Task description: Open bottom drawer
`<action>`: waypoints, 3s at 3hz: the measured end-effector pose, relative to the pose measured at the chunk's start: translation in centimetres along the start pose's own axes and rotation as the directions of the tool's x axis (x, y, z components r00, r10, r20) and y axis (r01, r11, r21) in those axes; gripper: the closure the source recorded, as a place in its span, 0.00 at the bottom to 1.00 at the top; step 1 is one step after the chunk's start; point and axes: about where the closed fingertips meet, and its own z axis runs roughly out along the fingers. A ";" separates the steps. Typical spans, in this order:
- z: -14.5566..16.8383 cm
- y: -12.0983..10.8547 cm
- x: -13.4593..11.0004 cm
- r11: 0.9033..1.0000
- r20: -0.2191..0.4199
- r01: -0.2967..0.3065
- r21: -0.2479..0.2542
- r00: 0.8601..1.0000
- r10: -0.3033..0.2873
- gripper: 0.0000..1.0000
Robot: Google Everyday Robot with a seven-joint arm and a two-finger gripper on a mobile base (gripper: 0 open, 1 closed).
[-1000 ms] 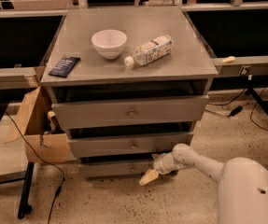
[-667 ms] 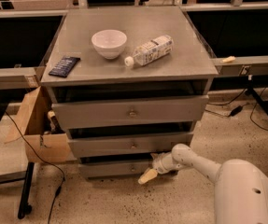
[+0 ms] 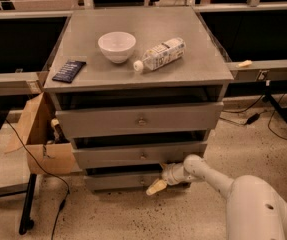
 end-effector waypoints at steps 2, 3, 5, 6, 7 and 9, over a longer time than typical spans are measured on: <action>2.4 -0.9 0.2 0.999 0.002 0.003 0.039 1.000 -0.003 0.00; 3.1 -0.9 0.3 0.999 -0.005 0.002 0.045 1.000 -0.001 0.00; 3.8 -0.9 0.9 0.999 -0.016 -0.004 0.043 1.000 0.005 0.39; 3.7 -1.0 0.9 0.999 -0.021 -0.001 0.043 1.000 0.002 0.62; 3.1 -1.1 0.6 0.999 -0.021 -0.001 0.043 1.000 0.002 0.85; 2.5 -1.4 0.8 0.999 -0.023 -0.002 0.043 1.000 0.003 1.00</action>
Offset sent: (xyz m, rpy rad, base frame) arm 0.0188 0.0037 -0.0180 -0.0276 -0.0330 -0.0387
